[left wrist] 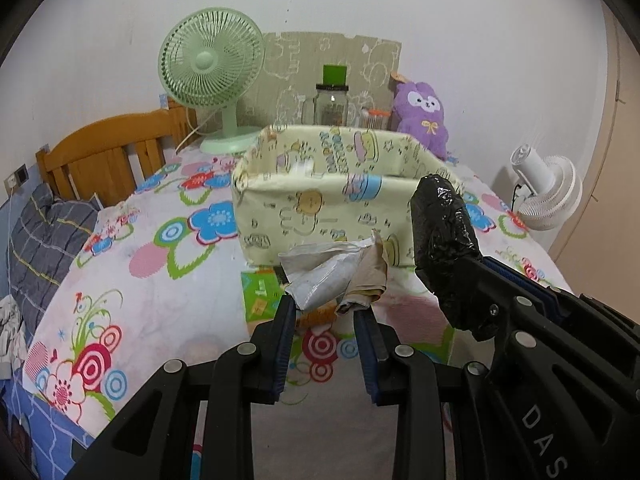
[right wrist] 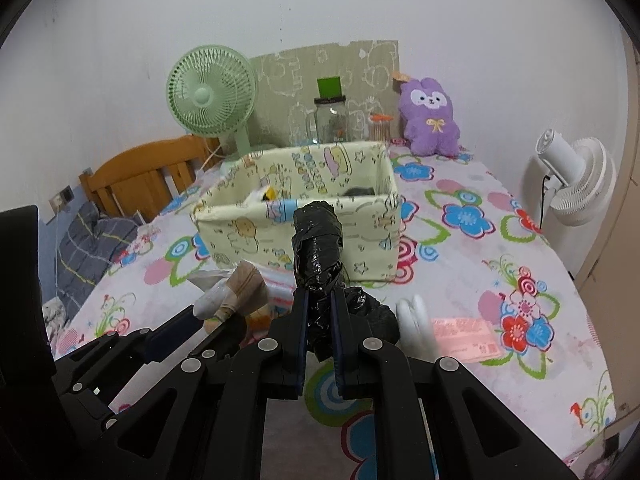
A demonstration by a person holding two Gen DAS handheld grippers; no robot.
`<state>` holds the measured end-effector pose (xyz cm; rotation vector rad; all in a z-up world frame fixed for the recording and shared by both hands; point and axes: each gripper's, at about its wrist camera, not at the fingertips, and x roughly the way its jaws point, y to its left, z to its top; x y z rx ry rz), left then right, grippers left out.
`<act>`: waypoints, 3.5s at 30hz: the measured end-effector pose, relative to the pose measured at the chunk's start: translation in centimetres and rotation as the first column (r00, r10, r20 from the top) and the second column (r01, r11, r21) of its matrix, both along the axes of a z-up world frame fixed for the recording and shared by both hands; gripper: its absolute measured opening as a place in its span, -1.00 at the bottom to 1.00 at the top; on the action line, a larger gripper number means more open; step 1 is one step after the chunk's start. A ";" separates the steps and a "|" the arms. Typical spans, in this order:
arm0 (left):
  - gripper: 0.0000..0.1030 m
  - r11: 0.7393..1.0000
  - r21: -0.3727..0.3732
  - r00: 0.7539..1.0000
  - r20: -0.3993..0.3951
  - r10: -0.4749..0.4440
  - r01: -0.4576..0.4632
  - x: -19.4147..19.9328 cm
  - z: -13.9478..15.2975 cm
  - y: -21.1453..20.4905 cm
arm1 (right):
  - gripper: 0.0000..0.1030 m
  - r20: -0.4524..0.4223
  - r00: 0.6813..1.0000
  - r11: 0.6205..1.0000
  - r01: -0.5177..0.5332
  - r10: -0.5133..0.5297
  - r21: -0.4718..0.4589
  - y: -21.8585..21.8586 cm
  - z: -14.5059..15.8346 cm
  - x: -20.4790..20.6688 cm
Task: Organize soft objects
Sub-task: 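Carry the tissue roll and black bag over the fabric box with both tools, then open the left tool to drop the tissue roll while the right tool releases the bag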
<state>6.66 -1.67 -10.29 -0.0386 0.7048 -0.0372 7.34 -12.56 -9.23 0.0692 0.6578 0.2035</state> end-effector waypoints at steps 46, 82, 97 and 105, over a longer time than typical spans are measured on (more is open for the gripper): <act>-0.43 1.000 0.016 0.991 0.133 -0.025 0.023 3.4 7.8 -0.3 | -0.74 0.109 0.993 0.998 0.046 -0.050 0.037 -0.8 7.5 2.4; -0.41 1.000 -0.004 1.000 0.010 -0.021 0.021 14.9 4.3 0.4 | -0.74 -0.039 0.999 0.999 -0.012 0.014 0.045 0.2 4.0 15.7; -0.21 1.000 -0.010 0.999 -0.051 -0.013 0.012 16.0 2.3 1.3 | -0.63 -0.095 0.994 0.998 -0.057 0.058 0.017 0.9 2.1 17.3; 0.29 0.999 -0.006 0.997 -0.058 -0.042 0.042 16.0 2.1 0.8 | -0.63 -0.092 0.994 0.999 -0.051 0.050 -0.007 0.7 1.8 17.5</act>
